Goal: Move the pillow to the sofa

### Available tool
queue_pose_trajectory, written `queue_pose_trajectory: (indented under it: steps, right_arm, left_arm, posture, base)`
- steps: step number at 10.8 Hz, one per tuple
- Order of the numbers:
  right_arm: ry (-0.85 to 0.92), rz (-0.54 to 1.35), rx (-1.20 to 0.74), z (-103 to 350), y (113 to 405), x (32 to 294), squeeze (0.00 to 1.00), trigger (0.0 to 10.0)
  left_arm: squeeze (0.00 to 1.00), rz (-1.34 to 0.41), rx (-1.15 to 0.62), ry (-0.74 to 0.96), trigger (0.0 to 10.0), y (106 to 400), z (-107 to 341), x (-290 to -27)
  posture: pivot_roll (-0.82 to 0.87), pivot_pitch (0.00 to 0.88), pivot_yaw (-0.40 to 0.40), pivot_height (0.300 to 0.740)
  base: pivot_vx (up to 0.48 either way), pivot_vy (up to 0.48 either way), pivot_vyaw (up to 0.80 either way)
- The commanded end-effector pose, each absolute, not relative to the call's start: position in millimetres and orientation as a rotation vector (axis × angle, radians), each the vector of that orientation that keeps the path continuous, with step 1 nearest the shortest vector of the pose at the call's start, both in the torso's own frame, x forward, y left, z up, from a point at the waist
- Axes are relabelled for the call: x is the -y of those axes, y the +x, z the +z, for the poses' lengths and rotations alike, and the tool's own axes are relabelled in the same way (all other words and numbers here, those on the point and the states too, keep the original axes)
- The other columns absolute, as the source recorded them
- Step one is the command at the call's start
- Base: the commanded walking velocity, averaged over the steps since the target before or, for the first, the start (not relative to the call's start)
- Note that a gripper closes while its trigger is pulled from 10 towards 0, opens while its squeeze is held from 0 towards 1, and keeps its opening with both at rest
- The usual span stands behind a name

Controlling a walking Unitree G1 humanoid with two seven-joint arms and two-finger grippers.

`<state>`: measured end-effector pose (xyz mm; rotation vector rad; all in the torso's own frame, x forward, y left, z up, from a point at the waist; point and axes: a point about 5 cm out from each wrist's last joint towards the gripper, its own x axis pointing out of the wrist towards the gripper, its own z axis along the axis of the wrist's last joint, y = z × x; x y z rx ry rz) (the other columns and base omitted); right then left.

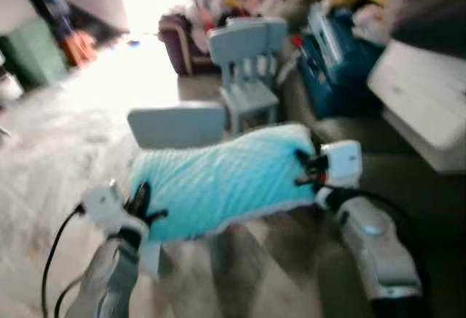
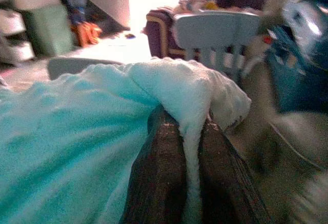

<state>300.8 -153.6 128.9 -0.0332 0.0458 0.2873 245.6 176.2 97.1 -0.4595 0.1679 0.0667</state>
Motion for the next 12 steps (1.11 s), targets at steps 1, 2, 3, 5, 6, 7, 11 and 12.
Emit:
queue_pose_trajectory:
  steps: [1, 2, 3, 5, 6, 7, 11, 12]
  right_arm:
    - [-0.026, 0.303, -0.008, 137.9, 302.3, 147.9, 0.00, 10.0]
    - [-0.026, 0.299, -0.007, 138.3, 302.7, 148.7, 0.00, 10.0]
    - [-0.026, 0.300, -0.006, 138.4, 302.9, 148.5, 0.00, 10.0]
    - [-0.026, 0.302, -0.007, 138.3, 303.0, 147.9, 0.00, 10.0]
    - [-0.026, 0.302, -0.008, 138.5, 303.1, 147.9, 0.00, 10.0]
    - [-0.027, 0.301, -0.008, 138.4, 303.0, 148.0, 0.00, 10.0]
    - [-0.028, 0.306, -0.007, 138.6, 304.0, 147.0, 0.00, 10.0]
    - [-0.029, 0.307, -0.007, 138.7, 304.1, 146.8, 0.00, 10.0]
  left_arm:
    - [0.00, 0.084, -0.163, -0.449, 10.0, 245.4, 98.3, -182.1]
    - [0.00, 0.083, -0.163, -0.449, 10.0, 245.3, 98.3, -181.9]
    - [0.00, 0.083, -0.166, -0.450, 10.0, 245.2, 98.0, -181.7]
    - [0.00, 0.083, -0.166, -0.451, 10.0, 245.6, 98.3, -181.6]
    - [0.00, 0.082, -0.167, -0.451, 10.0, 245.7, 98.0, -181.5]
    - [0.00, 0.081, -0.165, -0.457, 10.0, 245.8, 98.1, -181.1]
    - [0.00, 0.080, -0.156, -0.481, 10.0, 245.9, 98.4, -181.9]
    - [0.00, 0.081, -0.160, -0.487, 10.0, 245.5, 98.1, -182.0]
  posture:
    - [-0.21, 0.000, 0.063, 0.740]
    - [-0.21, 0.000, 0.063, 0.740]
    - [-0.22, 0.000, 0.063, 0.740]
    - [-0.21, 0.000, 0.063, 0.740]
    - [-0.22, 0.000, 0.063, 0.740]
    - [-0.22, 0.000, 0.063, 0.740]
    - [-0.22, 0.000, 0.061, 0.740]
    - [-0.21, 0.000, 0.061, 0.740]
  base:
    - [-0.274, 0.000, 0.00]
    - [-0.270, 0.000, 0.00]
    - [-0.285, 0.000, 0.00]
    - [-0.287, 0.000, 0.00]
    - [-0.285, 0.000, 0.00]
    - [0.000, 0.000, 0.00]
    - [0.000, 0.068, 0.00]
    - [0.000, 0.476, 0.00]
